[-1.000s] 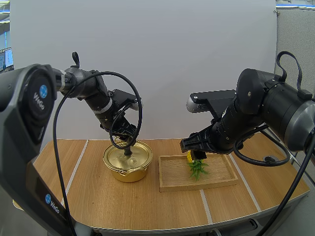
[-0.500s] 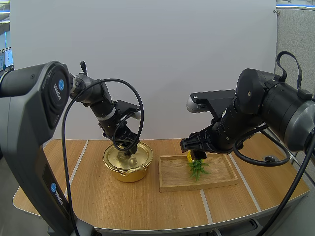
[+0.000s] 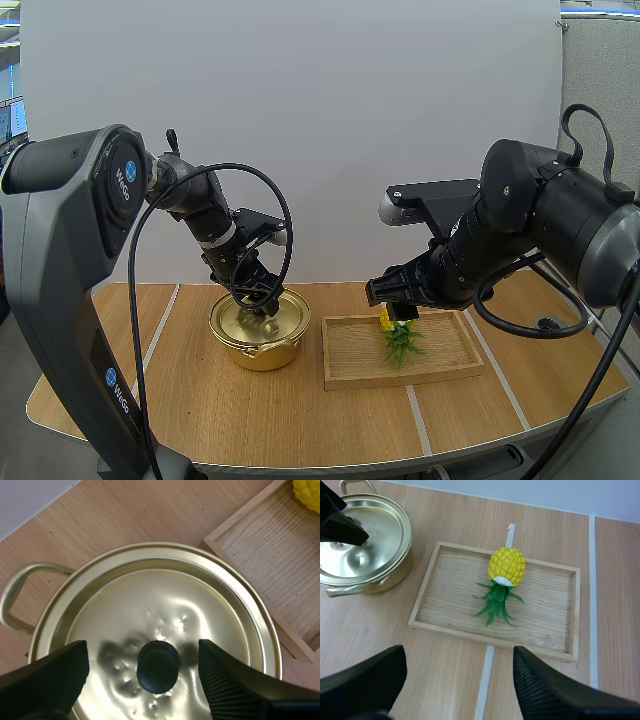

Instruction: Open the pot, put the pineapple inside, and close it

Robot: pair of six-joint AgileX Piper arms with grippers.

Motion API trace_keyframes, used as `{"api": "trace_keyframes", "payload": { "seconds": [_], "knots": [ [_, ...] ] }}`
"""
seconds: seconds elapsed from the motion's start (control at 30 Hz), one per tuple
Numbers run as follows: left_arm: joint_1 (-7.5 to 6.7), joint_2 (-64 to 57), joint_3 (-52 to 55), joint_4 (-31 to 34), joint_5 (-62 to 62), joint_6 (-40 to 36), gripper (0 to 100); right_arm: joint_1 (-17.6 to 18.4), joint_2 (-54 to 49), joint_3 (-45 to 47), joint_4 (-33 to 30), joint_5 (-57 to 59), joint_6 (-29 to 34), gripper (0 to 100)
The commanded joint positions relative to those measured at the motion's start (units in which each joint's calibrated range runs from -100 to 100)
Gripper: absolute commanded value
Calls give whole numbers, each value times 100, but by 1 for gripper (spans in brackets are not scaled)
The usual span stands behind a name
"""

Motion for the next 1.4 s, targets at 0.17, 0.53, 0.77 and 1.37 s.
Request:
{"api": "trace_keyframes", "payload": {
  "seconds": [0.17, 0.53, 0.77, 1.37],
  "knots": [
    [-20, -3, -51, 1, 181, 4, 29, -20, -12, -14, -31, -77, 17, 100],
    [-20, -110, -51, 1, 307, 4, 0, -20, -12, -14, -31, -77, 17, 100],
    [-20, -871, -425, 1, 665, 4, 0, -20, -12, -14, -31, -77, 17, 100],
    [-20, -2982, -3188, 334, 1025, -642, 0, -20, -12, -14, -31, -77, 17, 100]
  ]
}}
